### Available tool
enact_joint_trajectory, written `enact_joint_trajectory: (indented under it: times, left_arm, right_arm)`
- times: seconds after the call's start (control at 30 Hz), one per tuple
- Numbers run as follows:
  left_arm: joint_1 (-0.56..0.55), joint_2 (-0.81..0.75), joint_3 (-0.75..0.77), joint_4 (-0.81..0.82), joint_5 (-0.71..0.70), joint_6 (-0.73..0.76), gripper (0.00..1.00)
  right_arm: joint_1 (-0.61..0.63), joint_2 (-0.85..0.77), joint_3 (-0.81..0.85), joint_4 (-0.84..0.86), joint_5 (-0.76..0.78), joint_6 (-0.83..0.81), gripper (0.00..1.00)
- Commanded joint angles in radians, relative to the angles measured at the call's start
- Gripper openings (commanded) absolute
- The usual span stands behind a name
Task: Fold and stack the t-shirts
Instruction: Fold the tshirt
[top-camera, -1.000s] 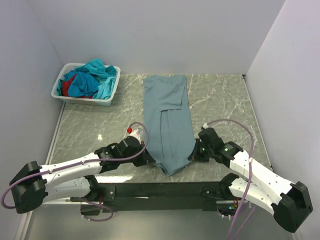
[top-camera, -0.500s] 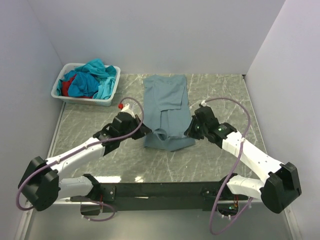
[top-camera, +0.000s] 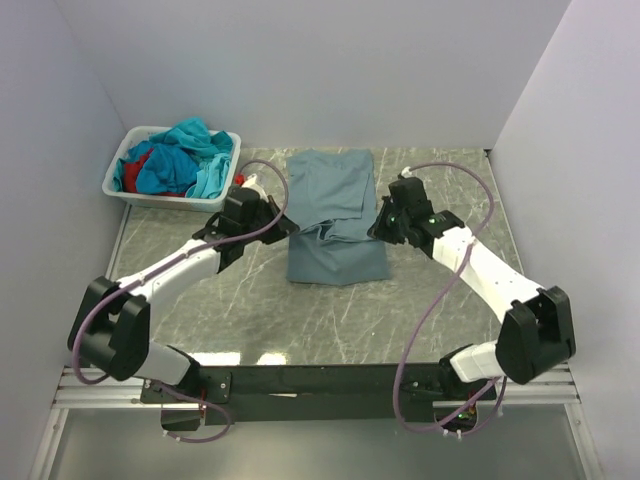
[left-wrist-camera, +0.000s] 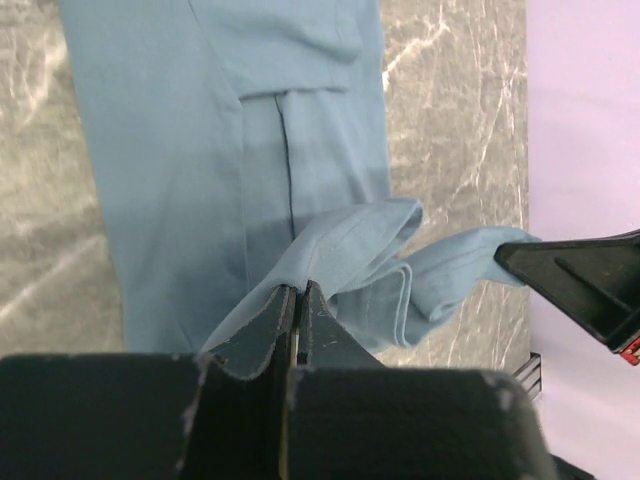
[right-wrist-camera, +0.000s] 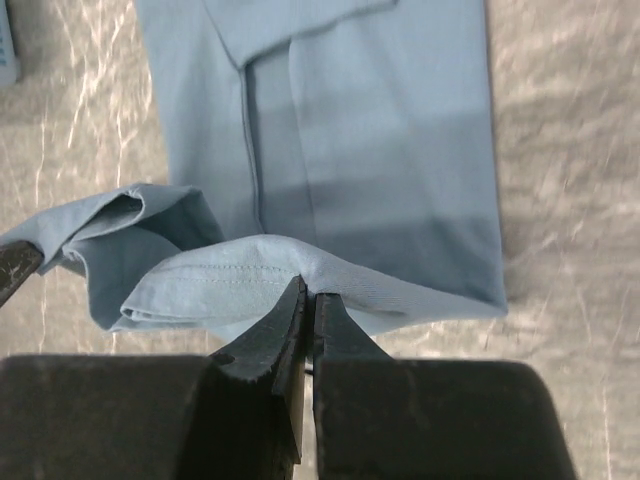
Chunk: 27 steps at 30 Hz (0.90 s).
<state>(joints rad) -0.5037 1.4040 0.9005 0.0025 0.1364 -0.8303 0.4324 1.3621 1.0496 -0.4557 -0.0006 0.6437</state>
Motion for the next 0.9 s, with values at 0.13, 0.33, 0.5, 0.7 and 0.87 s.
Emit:
enact_joint_trajectory:
  times: [0.13,0.33,0.5,0.7,0.87]
  left_arm:
    - [0.06,0.107,0.123,0.059,0.083,0.052,0.0]
    - [0.093,0.233,0.231,0.034,0.13,0.095,0.0]
    - [0.122,0.337,0.311,0.011,0.176,0.126,0.0]
    - [0.149,0.418,0.362,0.001,0.19,0.132,0.0]
    - [0.175,0.463,0.376,0.002,0.215,0.128,0.0]
  right_arm:
    - [-0.057,0.107,0.151,0.035,-0.048,-0.042,0.0]
    - [-0.089,0.21,0.223,0.028,-0.07,-0.052,0.0]
    - [-0.119,0.287,0.266,0.051,-0.113,-0.059,0.0]
    - [-0.146,0.384,0.32,0.052,-0.139,-0.062,0.0]
    - [-0.165,0.453,0.36,0.052,-0.144,-0.059,0.0]
